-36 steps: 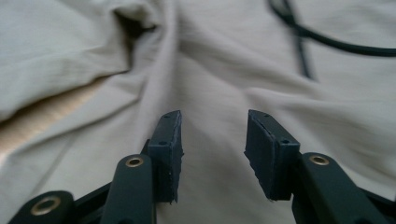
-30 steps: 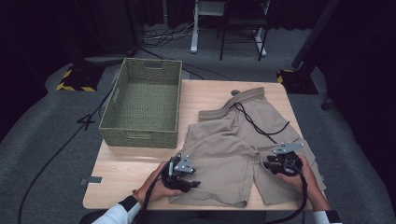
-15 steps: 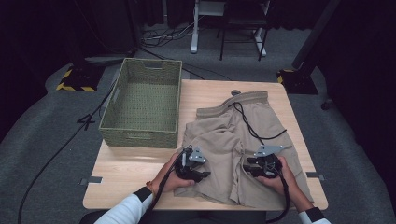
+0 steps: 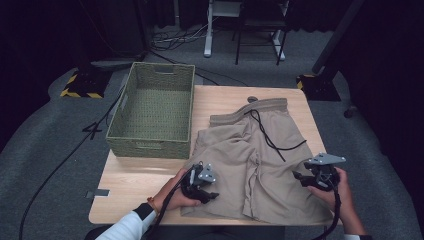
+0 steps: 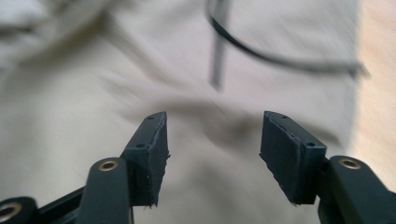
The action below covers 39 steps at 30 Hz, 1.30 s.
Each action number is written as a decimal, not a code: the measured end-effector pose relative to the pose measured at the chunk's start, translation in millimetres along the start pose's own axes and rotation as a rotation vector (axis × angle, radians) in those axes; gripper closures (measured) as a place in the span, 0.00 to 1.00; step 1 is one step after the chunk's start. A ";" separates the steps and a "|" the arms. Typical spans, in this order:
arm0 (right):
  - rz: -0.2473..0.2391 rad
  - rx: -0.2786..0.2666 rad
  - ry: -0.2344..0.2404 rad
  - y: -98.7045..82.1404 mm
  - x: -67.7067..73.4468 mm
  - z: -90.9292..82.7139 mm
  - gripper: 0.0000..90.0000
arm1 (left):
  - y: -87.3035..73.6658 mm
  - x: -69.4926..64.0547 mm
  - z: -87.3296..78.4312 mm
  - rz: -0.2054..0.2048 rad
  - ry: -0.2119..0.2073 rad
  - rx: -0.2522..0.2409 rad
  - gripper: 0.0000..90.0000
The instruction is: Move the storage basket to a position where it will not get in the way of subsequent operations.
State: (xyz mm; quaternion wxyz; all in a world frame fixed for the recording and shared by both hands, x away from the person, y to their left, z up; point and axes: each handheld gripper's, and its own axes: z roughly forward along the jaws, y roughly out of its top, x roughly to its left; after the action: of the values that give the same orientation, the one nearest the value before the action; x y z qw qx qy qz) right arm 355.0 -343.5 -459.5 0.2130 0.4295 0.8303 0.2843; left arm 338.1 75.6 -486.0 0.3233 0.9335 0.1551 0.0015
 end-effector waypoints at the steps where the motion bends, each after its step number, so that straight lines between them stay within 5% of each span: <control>1: 0.007 0.015 -0.002 -4.1 -2.4 1.6 0.45 | -2.1 -4.5 -2.3 0.003 -0.045 0.011 0.52; 6: 0.025 0.069 0.014 -20.2 -4.9 10.9 0.44 | -4.6 -22.9 -7.3 0.050 -0.093 0.034 0.46; 8: 0.022 0.068 0.024 -20.3 -2.4 11.8 0.44 | -0.4 -22.6 -9.0 0.055 -0.026 -0.002 0.41; 14: -0.037 0.011 0.062 1.2 10.7 24.1 0.42 | 4.3 3.4 -6.5 -0.035 0.141 -0.066 0.32; 16: -0.061 -0.015 0.067 9.0 12.6 29.4 0.40 | 1.9 12.1 -4.4 -0.065 0.132 -0.058 0.34; 18: -0.050 -0.047 0.091 16.3 11.3 34.3 0.40 | -1.4 16.4 -0.9 -0.050 0.130 -0.025 0.37; 26: -0.041 -0.146 0.076 65.0 5.9 50.2 0.43 | -6.0 17.1 -1.0 -0.035 0.109 -0.030 0.39; 29: -0.039 -0.168 0.126 89.1 8.9 55.6 0.55 | -8.4 14.6 -1.2 -0.036 0.102 -0.042 0.39; 36: -0.042 -0.082 0.063 127.6 6.9 98.1 0.61 | -13.0 9.5 -2.9 -0.022 0.092 -0.049 0.39; 39: -0.010 -0.057 0.084 132.7 2.7 118.5 0.61 | -14.6 6.2 -3.6 -0.016 0.077 -0.055 0.40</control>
State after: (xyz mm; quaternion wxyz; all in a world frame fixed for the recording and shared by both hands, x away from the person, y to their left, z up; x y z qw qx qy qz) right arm 503.0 -244.7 -461.5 0.1916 0.4069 0.8320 0.3247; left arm 339.4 90.4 -492.6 0.3426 0.9222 0.1750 0.0392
